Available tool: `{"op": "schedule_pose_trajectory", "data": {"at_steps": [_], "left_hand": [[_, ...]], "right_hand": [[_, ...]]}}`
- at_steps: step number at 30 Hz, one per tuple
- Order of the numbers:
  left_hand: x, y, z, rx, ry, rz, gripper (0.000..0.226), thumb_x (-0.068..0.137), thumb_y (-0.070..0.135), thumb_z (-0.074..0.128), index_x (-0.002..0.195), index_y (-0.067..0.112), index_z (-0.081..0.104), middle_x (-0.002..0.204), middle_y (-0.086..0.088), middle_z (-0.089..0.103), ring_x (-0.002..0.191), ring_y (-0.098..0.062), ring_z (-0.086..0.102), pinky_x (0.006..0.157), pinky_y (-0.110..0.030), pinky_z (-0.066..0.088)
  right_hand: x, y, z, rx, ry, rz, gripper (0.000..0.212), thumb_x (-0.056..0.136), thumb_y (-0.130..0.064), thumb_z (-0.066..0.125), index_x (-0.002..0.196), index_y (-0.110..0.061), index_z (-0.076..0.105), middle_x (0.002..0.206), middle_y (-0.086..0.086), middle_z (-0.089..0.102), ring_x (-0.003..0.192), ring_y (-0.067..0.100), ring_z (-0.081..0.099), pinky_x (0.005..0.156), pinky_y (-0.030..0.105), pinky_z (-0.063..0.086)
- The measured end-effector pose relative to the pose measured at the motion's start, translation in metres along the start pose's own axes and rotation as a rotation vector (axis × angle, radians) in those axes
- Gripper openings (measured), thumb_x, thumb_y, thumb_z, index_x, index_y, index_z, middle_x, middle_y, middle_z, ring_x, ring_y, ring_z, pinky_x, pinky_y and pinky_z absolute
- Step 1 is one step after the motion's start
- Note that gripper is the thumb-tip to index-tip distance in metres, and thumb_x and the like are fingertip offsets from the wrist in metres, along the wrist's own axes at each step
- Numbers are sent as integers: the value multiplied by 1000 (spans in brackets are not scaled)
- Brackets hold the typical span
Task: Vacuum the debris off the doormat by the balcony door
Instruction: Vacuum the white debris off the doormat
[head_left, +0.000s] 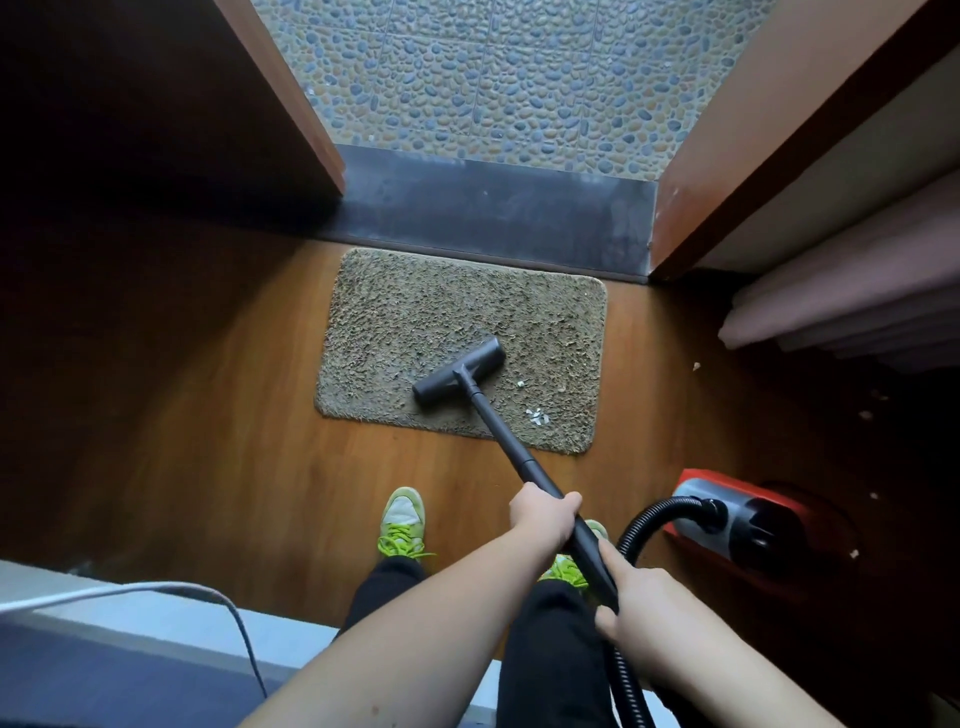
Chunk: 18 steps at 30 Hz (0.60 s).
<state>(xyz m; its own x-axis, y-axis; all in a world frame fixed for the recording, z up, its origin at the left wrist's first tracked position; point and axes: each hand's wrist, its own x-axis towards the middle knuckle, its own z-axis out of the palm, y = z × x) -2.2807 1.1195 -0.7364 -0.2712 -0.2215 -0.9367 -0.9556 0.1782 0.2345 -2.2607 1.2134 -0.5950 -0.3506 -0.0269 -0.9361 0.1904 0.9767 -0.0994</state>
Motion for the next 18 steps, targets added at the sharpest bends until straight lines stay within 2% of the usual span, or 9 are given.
{"op": "schedule_pose_trajectory", "data": {"at_steps": [3,6,11,18], "left_hand": [[-5,-4,14,4,-16,-4,36,78,34,65,107,14,58,106,-8,65,91,-26,66,84,-39,58],[-9,-5,27,43,-19,22,35,78,35,64,106,15,58,106,-7,65,93,-26,66,85,-37,57],[-16,-1,43,78,-30,49,35,80,35,65,107,15,58,107,-6,65,95,-25,66,87,-38,56],[-24,-4,53,204,-22,61,38,81,35,63,111,13,57,110,-6,65,96,-25,65,86,-33,54]], "right_hand": [[-6,14,3,16,15,0,70,91,-30,45,152,-35,11,110,5,59,100,22,62,78,30,48],[-9,25,5,16,26,20,71,93,-31,44,153,-31,8,121,5,59,104,21,61,81,28,47],[-14,40,5,59,28,55,71,94,-33,44,154,-31,5,123,4,57,103,19,60,74,26,43],[-25,50,10,136,26,70,72,94,-34,46,154,-32,6,121,4,60,100,18,62,81,25,48]]}}
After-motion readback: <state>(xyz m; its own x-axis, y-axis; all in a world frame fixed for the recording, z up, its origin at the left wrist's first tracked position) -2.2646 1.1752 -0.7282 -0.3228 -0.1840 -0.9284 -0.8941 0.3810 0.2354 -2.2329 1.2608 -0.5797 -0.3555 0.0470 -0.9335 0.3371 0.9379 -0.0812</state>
